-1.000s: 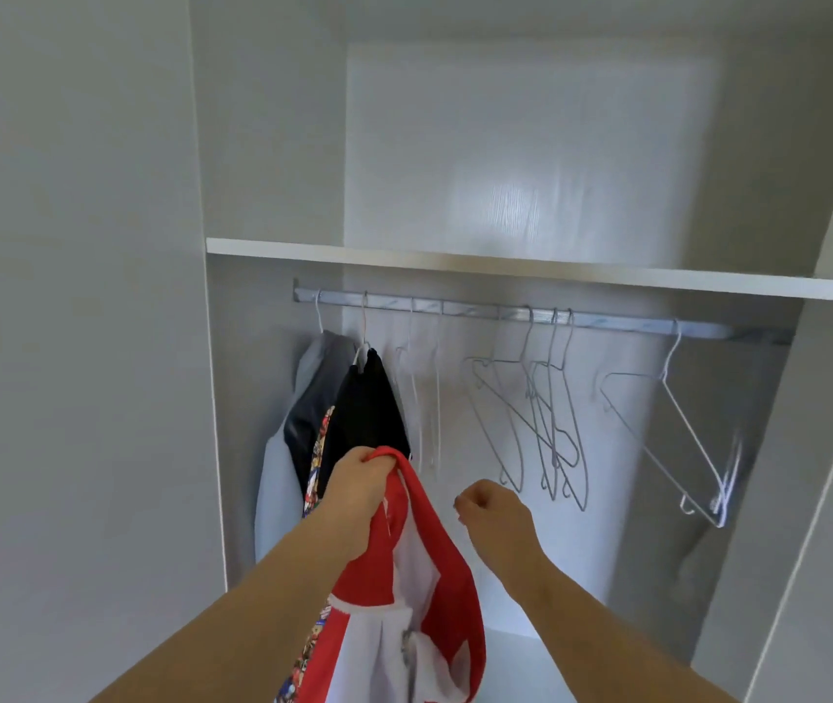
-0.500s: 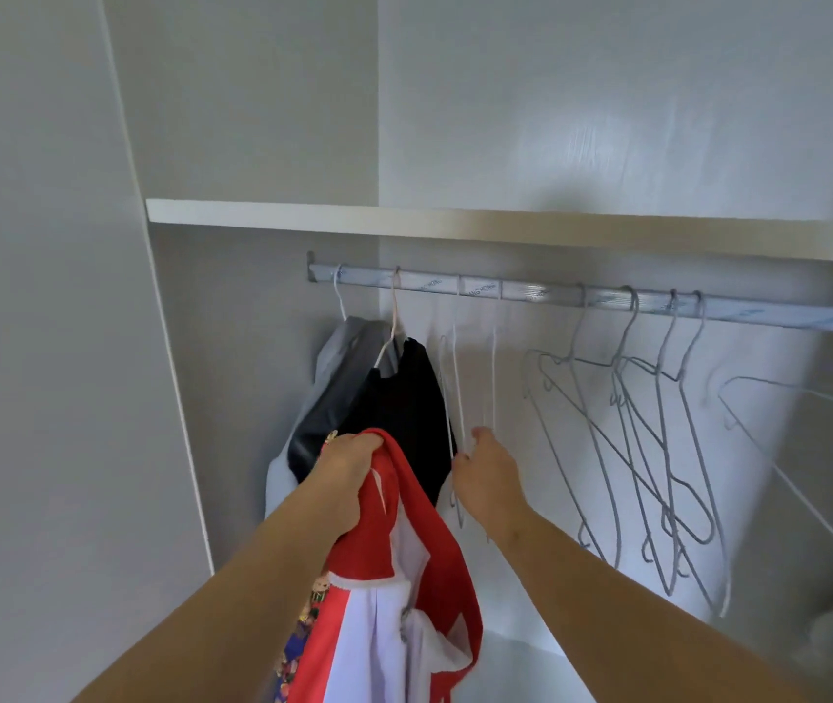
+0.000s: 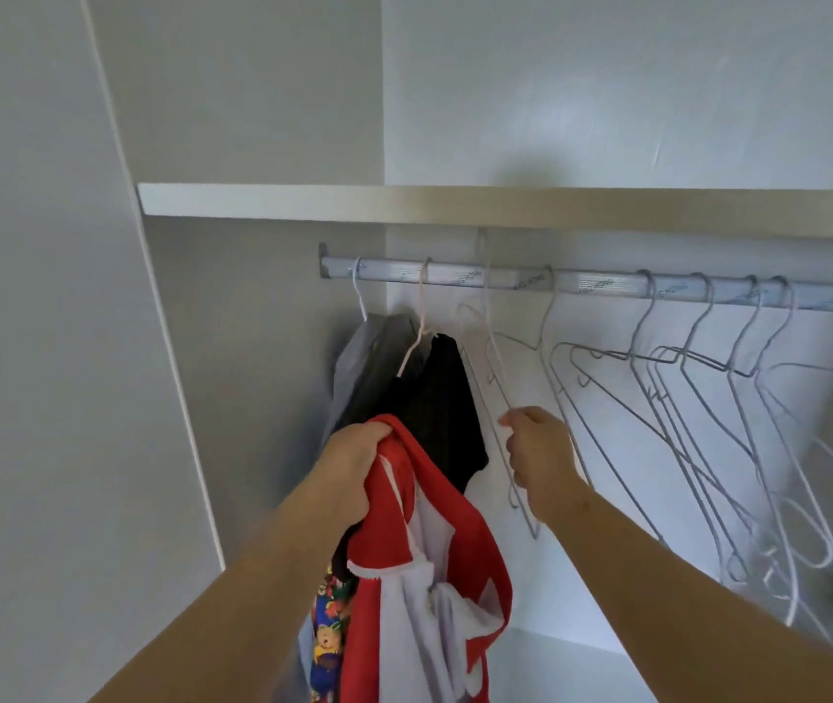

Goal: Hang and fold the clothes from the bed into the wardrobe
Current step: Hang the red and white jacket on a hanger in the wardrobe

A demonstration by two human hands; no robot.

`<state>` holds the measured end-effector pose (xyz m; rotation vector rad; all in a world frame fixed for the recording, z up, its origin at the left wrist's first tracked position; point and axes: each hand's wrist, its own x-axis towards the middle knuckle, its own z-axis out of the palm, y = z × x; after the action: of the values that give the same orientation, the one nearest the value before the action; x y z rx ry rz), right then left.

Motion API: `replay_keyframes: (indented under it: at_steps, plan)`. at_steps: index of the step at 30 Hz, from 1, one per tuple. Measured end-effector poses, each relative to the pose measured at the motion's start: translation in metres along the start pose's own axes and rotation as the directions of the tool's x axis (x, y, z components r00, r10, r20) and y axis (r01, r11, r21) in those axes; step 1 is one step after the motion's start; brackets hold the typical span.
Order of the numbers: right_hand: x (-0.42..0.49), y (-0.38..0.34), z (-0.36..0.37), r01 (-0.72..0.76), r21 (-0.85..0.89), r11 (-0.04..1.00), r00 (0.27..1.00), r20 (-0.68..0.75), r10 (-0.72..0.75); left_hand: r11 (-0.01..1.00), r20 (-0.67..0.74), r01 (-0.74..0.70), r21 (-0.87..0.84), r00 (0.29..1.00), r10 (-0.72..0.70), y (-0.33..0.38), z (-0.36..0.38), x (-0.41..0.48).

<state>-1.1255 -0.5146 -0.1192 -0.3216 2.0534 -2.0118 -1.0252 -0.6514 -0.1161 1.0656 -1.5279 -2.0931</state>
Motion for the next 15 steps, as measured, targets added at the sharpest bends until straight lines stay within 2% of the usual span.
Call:
replay_keyframes:
  at_steps: [5,11,15]
  plan:
    - [-0.016,0.019,0.006,0.029,-0.125,0.992,0.993,-0.11,-0.043,0.992,0.102,-0.057,0.115,0.994,0.045,0.002,-0.004,0.017]
    - [-0.062,0.054,-0.021,-0.018,-0.198,0.98,0.974,-0.227,-0.028,0.922,0.226,-0.252,0.294,0.956,0.189,-0.028,0.007,0.005]
    - [-0.102,0.072,-0.063,-0.028,-0.322,0.946,0.969,-0.24,-0.053,0.888,0.382,-0.307,0.343,0.909,0.167,-0.051,0.025,-0.016]
